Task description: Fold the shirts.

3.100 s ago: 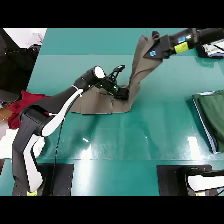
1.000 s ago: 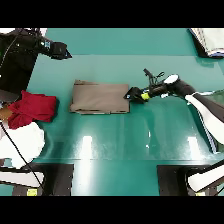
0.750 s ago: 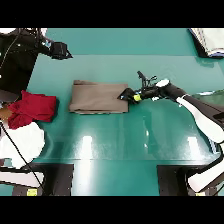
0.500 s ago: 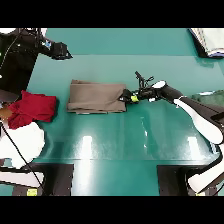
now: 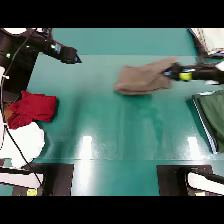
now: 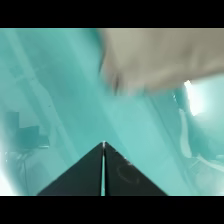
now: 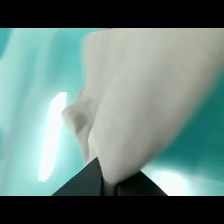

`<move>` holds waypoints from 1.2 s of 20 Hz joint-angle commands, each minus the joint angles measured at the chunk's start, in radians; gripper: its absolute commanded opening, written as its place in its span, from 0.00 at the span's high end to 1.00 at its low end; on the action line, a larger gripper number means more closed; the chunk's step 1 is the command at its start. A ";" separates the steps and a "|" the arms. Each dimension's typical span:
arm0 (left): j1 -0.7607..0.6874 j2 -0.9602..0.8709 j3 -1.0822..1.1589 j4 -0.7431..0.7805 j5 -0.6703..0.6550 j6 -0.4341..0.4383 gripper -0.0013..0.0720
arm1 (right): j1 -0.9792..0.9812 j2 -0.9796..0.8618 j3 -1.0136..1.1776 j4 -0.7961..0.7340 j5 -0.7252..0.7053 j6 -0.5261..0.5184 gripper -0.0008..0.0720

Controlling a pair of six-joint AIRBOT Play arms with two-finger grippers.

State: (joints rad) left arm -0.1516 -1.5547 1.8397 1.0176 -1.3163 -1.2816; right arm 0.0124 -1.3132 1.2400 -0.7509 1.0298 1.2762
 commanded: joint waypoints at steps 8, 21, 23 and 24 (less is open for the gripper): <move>-0.164 -0.001 0.000 0.000 0.079 -0.002 0.94 | -0.577 0.155 0.000 -0.133 0.042 -0.003 0.97; -0.163 -0.001 0.000 0.009 0.074 0.008 0.94 | -0.739 0.420 0.000 -0.240 0.183 -0.042 0.97; -0.163 -0.001 0.000 0.010 0.074 0.008 0.94 | -0.739 0.436 0.000 -0.376 0.251 0.000 0.97; -0.164 -0.001 0.000 0.013 0.074 0.009 0.94 | -0.739 0.442 -0.001 -0.438 0.274 0.026 0.97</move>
State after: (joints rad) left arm -0.3149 -1.5547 1.8397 1.0275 -1.2415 -1.2774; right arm -0.7162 -0.9024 1.2400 -1.0248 1.2182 1.2514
